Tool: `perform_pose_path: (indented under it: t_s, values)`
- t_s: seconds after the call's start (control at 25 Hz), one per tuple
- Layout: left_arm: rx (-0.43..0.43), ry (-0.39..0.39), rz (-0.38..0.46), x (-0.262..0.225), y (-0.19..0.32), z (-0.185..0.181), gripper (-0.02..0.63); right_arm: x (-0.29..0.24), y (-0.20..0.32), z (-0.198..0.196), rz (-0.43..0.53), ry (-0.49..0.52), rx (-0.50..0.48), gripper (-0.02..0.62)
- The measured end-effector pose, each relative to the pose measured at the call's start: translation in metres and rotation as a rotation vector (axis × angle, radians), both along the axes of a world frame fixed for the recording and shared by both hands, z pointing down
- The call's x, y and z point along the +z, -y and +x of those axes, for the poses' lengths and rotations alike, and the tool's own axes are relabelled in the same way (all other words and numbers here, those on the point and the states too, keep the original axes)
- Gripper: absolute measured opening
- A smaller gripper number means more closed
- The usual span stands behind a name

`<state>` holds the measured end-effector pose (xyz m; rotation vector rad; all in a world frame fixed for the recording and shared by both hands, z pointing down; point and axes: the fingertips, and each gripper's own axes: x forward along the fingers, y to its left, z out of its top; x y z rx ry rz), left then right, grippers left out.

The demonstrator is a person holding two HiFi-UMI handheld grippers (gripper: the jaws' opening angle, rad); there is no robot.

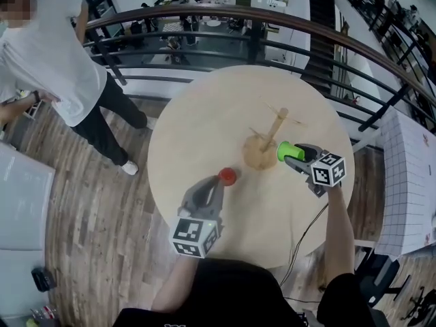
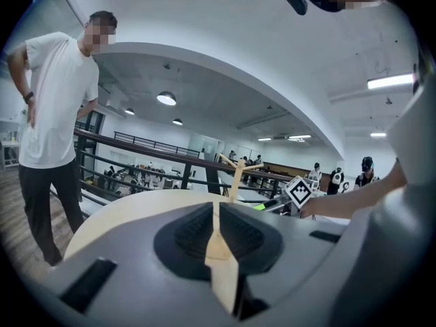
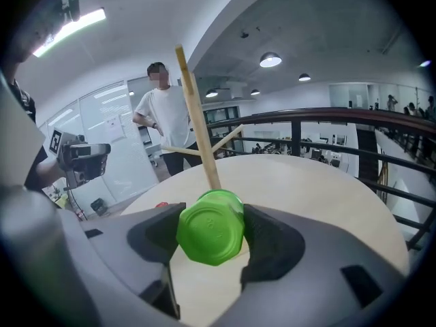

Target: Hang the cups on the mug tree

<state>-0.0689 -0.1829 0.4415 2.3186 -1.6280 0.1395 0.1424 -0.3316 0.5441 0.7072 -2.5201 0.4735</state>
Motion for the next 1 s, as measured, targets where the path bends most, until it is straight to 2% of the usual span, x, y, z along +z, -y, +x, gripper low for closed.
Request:
perform_pose_path:
  t_s: [0.28, 0.48, 0.68, 0.88, 1.0]
  values:
    - [-0.050, 0.000, -0.008, 0.005, -0.003, -0.013, 0.034, 0.025, 0.014, -0.024, -0.063, 0.012, -0.016, 0.272]
    - [-0.078, -0.008, -0.031, 0.009, -0.010, -0.026, 0.034, 0.039, 0.012, -0.030, -0.087, -0.028, -0.024, 0.272]
    - [-0.028, -0.020, -0.078, 0.022, -0.013, -0.020, 0.034, 0.038, 0.011, -0.029, -0.056, -0.032, 0.010, 0.289]
    - [0.011, 0.032, -0.058, 0.019, -0.013, -0.011, 0.034, 0.027, 0.001, -0.022, -0.035, -0.006, 0.010, 0.304]
    - [0.033, 0.043, -0.044, 0.013, -0.015, -0.004, 0.034, 0.005, -0.008, -0.011, 0.034, 0.018, 0.038, 0.304]
